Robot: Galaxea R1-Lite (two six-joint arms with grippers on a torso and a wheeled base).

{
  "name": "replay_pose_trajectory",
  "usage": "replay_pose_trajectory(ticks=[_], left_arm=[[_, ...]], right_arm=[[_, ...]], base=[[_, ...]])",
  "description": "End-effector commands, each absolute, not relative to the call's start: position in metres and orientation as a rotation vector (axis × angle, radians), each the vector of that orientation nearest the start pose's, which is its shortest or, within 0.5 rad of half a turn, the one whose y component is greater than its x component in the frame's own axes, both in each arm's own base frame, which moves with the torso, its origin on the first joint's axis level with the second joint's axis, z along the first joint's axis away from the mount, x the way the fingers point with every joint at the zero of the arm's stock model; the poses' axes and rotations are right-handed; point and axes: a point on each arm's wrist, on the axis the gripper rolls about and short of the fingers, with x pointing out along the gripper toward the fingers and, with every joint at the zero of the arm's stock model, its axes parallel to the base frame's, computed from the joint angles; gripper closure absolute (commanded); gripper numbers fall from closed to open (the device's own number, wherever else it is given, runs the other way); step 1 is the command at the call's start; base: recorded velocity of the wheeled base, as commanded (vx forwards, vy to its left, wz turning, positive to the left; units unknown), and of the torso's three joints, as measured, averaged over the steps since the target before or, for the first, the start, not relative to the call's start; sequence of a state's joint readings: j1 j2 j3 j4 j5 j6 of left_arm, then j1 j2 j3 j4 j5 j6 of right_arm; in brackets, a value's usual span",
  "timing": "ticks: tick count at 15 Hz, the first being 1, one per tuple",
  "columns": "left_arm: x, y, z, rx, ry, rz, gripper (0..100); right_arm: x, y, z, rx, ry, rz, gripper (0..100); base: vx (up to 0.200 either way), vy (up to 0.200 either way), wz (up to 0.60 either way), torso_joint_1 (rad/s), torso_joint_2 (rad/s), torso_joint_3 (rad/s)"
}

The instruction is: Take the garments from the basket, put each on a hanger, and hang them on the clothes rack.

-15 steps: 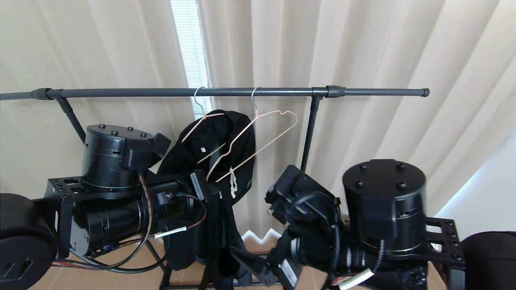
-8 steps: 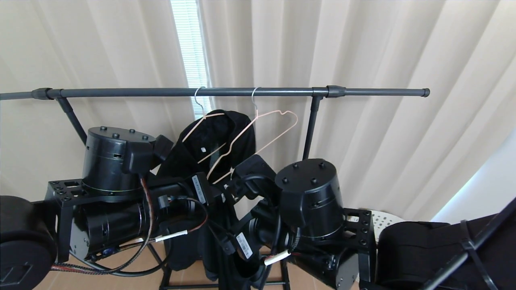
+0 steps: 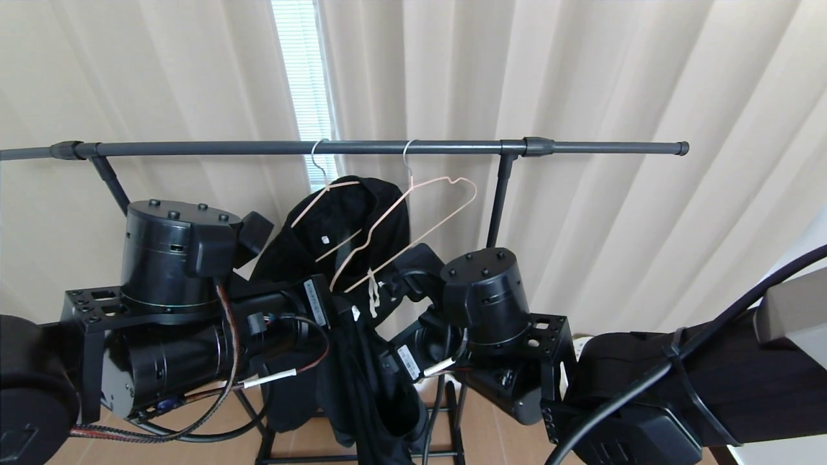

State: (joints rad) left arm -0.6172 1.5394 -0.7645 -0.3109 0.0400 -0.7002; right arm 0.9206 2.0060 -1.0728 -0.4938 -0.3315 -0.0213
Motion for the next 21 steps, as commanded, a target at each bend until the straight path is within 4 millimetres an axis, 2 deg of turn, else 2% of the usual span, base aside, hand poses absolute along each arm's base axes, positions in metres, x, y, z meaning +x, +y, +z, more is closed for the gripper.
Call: replay_pose_trajectory(ticks=[1, 6, 9, 11, 15, 16, 19, 21], left_arm=[[0.209, -0.147, 0.189, -0.521, 0.606, -0.39, 100], [0.205, -0.144, 0.195, -0.514, 0.583, -0.402, 100], [0.204, -0.142, 0.196, -0.497, 0.573, -0.405, 100], [0.2, -0.139, 0.198, -0.489, 0.563, -0.413, 100], [0.198, -0.138, 0.199, -0.475, 0.556, -0.418, 100], [0.198, -0.138, 0.199, -0.475, 0.557, -0.42, 100], [0.198, -0.137, 0.197, -0.468, 0.564, -0.418, 100], [0.196, -0.136, 0.187, -0.402, 0.583, -0.423, 100]], right_arm=[[0.245, 0.296, 0.125, -0.309, 0.37, 0.564, 0], [0.25, 0.299, 0.109, -0.344, 0.401, 0.556, 0], [0.257, 0.293, 0.108, -0.361, 0.409, 0.534, 0], [0.265, 0.29, 0.1, -0.372, 0.422, 0.515, 0], [0.27, 0.287, 0.1, -0.375, 0.427, 0.499, 0], [0.272, 0.286, 0.1, -0.38, 0.422, 0.495, 100], [0.28, 0.278, 0.106, -0.366, 0.412, 0.466, 100], [0.29, 0.265, 0.124, -0.33, 0.375, 0.425, 100]], base=[[0.0, 0.0, 0.0, 0.0, 0.0, 0.0], [0.0, 0.0, 0.0, 0.0, 0.0, 0.0], [0.0, 0.0, 0.0, 0.0, 0.0, 0.0], [0.0, 0.0, 0.0, 0.0, 0.0, 0.0], [0.0, 0.0, 0.0, 0.0, 0.0, 0.0], [0.0, 0.0, 0.0, 0.0, 0.0, 0.0], [0.0, 0.0, 0.0, 0.0, 0.0, 0.0], [0.0, 0.0, 0.0, 0.0, 0.0, 0.0]])
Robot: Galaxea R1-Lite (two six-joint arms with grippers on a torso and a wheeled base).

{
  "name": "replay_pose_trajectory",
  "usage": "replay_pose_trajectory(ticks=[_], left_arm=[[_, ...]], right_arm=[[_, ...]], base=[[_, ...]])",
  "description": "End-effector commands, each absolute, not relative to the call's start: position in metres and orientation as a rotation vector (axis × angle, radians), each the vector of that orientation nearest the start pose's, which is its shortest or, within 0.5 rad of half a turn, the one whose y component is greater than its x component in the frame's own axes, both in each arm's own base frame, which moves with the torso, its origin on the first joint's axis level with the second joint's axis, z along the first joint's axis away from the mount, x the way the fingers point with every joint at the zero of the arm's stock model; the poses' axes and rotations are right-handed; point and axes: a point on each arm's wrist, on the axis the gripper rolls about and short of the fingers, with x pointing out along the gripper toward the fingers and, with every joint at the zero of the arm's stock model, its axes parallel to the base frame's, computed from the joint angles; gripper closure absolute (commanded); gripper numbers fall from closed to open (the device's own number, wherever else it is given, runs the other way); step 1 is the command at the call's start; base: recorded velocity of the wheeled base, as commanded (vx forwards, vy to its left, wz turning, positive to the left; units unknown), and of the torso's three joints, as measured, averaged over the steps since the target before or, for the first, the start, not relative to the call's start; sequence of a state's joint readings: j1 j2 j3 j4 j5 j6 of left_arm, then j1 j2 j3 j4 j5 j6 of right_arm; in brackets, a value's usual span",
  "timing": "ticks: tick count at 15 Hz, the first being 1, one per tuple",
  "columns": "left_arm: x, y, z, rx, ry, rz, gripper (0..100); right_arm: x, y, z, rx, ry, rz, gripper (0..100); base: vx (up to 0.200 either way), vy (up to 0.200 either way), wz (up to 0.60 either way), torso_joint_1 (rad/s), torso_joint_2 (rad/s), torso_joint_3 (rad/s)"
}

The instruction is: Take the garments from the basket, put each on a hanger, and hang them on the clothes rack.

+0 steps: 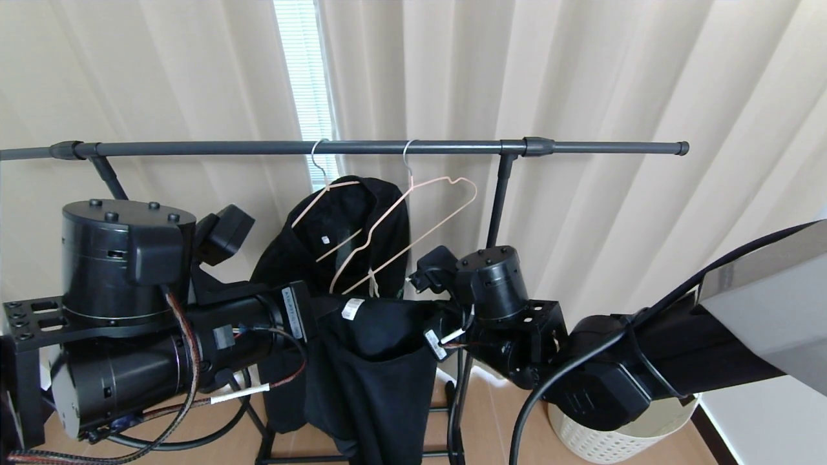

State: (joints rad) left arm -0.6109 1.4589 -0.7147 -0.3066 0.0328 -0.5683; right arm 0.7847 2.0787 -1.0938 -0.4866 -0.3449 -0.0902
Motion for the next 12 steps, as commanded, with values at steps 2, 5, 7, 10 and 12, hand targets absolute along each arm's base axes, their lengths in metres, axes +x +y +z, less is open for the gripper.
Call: replay_pose_trajectory(ticks=[2, 5, 7, 10, 12], left_arm=[[0.195, -0.133, 0.163, -0.247, 0.636, -0.428, 100], [0.208, -0.134, 0.143, -0.209, 0.703, -0.381, 100], [0.212, -0.132, 0.141, -0.212, 0.707, -0.367, 100], [0.209, -0.13, 0.148, -0.241, 0.63, -0.391, 100], [0.2, -0.125, 0.173, -0.265, 0.529, -0.424, 100]], right_arm=[[0.286, 0.252, 0.155, -0.288, 0.308, 0.394, 100], [0.27, 0.242, 0.183, -0.261, 0.246, 0.357, 100], [0.248, 0.247, 0.19, -0.271, 0.228, 0.371, 100], [0.232, 0.255, 0.186, -0.329, 0.226, 0.38, 100], [0.231, 0.257, 0.188, -0.351, 0.213, 0.33, 100]], base=[[0.0, 0.0, 0.0, 0.0, 0.0, 0.0], [0.0, 0.0, 0.0, 0.0, 0.0, 0.0], [0.0, 0.0, 0.0, 0.0, 0.0, 0.0], [0.0, 0.0, 0.0, 0.0, 0.0, 0.0], [0.0, 0.0, 0.0, 0.0, 0.0, 0.0]])
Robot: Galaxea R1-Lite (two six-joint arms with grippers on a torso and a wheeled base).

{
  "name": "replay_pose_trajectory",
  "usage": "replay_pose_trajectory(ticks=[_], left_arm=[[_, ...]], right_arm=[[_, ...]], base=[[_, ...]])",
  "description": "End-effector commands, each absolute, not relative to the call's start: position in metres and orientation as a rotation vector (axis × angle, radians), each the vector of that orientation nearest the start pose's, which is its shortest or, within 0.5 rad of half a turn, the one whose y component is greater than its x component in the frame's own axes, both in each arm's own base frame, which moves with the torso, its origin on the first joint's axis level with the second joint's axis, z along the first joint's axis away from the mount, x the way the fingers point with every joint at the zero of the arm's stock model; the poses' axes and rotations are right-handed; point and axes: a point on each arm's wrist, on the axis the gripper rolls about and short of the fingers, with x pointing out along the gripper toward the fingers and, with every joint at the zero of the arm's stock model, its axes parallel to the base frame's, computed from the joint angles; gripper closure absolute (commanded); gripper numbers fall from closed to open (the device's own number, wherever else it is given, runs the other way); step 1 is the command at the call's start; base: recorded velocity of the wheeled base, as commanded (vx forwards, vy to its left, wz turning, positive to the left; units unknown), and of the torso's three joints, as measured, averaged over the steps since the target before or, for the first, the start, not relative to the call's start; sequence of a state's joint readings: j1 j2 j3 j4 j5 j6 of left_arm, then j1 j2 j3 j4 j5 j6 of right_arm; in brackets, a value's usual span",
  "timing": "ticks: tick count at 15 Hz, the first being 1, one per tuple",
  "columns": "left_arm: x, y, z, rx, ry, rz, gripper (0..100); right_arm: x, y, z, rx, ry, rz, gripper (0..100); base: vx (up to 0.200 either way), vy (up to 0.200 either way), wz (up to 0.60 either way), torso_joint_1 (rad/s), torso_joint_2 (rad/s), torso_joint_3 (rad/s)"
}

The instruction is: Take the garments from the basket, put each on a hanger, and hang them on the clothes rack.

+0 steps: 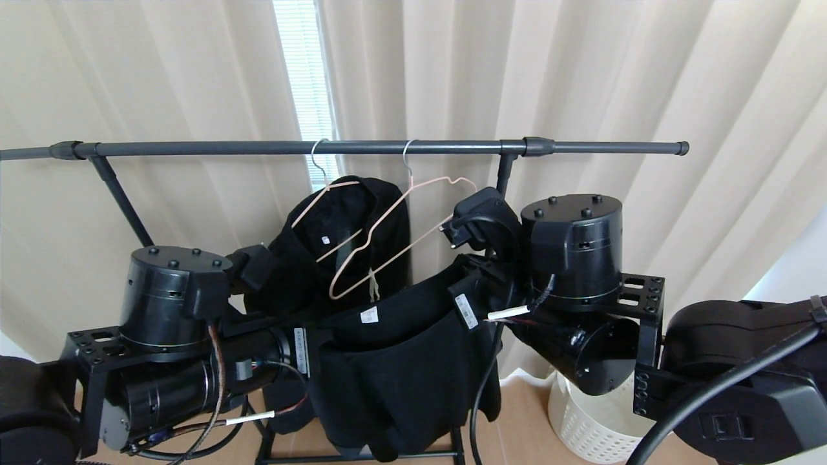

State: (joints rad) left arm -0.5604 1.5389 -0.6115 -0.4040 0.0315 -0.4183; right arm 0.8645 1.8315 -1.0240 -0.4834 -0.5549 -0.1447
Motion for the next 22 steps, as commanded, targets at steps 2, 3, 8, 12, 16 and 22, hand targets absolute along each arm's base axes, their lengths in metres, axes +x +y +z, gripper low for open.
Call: replay_pose_trajectory(ticks=[2, 3, 8, 12, 16, 22], left_arm=[[0.203, -0.116, 0.201, -0.194, 0.465, -0.417, 100], [0.207, -0.112, 0.214, -0.156, 0.481, -0.396, 100], [0.206, -0.12, 0.263, -0.111, 0.539, -0.448, 100], [0.22, -0.131, 0.27, -0.094, 0.528, -0.556, 100], [0.247, -0.148, 0.273, -0.046, 0.5, -0.627, 100], [0.265, -0.162, 0.282, -0.041, 0.412, -0.738, 100]], right_arm=[[0.234, 0.256, 0.199, -0.422, 0.164, 0.305, 100], [0.236, 0.251, 0.204, -0.416, 0.153, 0.291, 100], [0.225, 0.225, 0.24, -0.345, 0.081, 0.26, 100], [0.209, 0.211, 0.237, -0.397, 0.101, 0.266, 100], [0.157, 0.212, 0.228, -0.532, 0.134, 0.456, 100], [0.122, 0.253, 0.214, -0.433, 0.191, 0.75, 100]], base=[[0.0, 0.0, 0.0, 0.0, 0.0, 0.0], [0.0, 0.0, 0.0, 0.0, 0.0, 0.0], [0.0, 0.0, 0.0, 0.0, 0.0, 0.0], [0.0, 0.0, 0.0, 0.0, 0.0, 0.0], [0.0, 0.0, 0.0, 0.0, 0.0, 0.0], [0.0, 0.0, 0.0, 0.0, 0.0, 0.0]])
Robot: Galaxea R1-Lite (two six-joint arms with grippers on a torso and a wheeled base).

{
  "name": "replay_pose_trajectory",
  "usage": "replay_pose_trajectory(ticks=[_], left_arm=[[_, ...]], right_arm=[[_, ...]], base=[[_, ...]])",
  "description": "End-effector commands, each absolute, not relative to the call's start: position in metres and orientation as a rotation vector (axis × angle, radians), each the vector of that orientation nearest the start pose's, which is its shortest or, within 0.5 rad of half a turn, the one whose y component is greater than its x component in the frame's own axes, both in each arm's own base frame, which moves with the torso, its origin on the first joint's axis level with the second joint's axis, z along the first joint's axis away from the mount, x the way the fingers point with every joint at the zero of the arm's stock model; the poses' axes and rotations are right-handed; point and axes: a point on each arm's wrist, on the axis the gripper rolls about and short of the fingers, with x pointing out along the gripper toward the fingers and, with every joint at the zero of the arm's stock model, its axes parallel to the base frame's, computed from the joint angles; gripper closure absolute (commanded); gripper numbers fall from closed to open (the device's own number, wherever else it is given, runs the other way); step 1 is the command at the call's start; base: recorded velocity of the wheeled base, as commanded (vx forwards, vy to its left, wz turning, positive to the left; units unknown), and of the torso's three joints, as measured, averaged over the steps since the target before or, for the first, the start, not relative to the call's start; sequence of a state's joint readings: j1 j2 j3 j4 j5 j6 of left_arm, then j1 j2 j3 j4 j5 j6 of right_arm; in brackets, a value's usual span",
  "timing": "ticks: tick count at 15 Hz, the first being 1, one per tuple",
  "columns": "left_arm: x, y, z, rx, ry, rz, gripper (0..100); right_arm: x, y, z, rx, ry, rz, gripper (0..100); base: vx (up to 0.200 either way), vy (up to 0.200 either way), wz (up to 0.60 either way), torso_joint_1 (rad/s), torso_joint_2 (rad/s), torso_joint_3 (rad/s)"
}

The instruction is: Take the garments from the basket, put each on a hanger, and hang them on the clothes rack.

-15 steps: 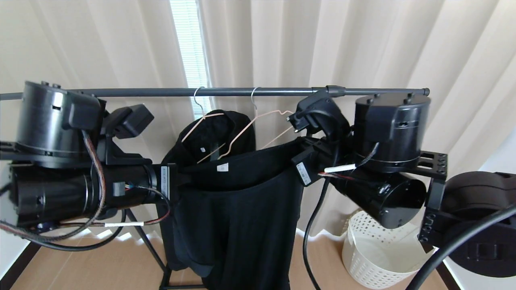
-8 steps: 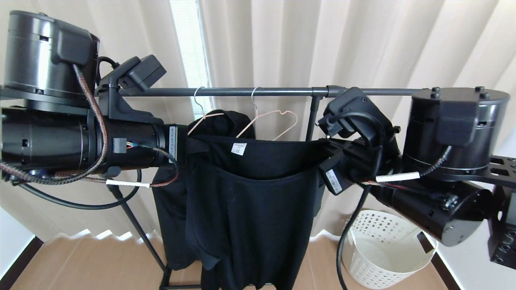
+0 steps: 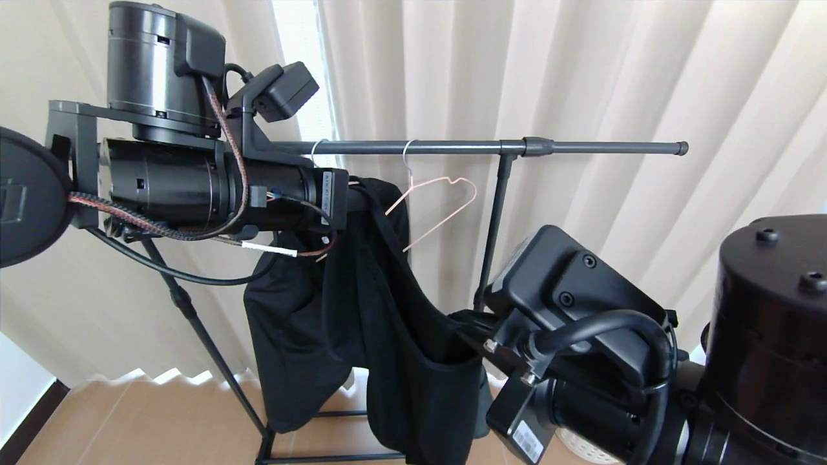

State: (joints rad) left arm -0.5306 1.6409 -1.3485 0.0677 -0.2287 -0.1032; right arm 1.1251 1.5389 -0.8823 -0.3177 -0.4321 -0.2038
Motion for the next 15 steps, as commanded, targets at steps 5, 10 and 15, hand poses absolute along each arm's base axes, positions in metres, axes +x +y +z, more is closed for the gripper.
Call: replay_pose_trajectory(ticks=[5, 10, 15], left_arm=[[0.271, -0.169, 0.282, -0.072, 0.338, -0.836, 100], [0.269, -0.175, 0.281, -0.102, 0.327, -0.875, 100], [0.267, -0.157, 0.283, -0.08, 0.311, -0.766, 100]], right_arm=[[0.121, 0.297, 0.22, -0.166, 0.261, 0.804, 100], [0.137, 0.316, 0.228, -0.02, 0.286, 0.761, 100], [0.168, 0.268, 0.211, -0.344, 0.389, 0.626, 100]], base=[[0.0, 0.0, 0.0, 0.0, 0.0, 0.0], [0.0, 0.0, 0.0, 0.0, 0.0, 0.0], [0.0, 0.0, 0.0, 0.0, 0.0, 0.0]])
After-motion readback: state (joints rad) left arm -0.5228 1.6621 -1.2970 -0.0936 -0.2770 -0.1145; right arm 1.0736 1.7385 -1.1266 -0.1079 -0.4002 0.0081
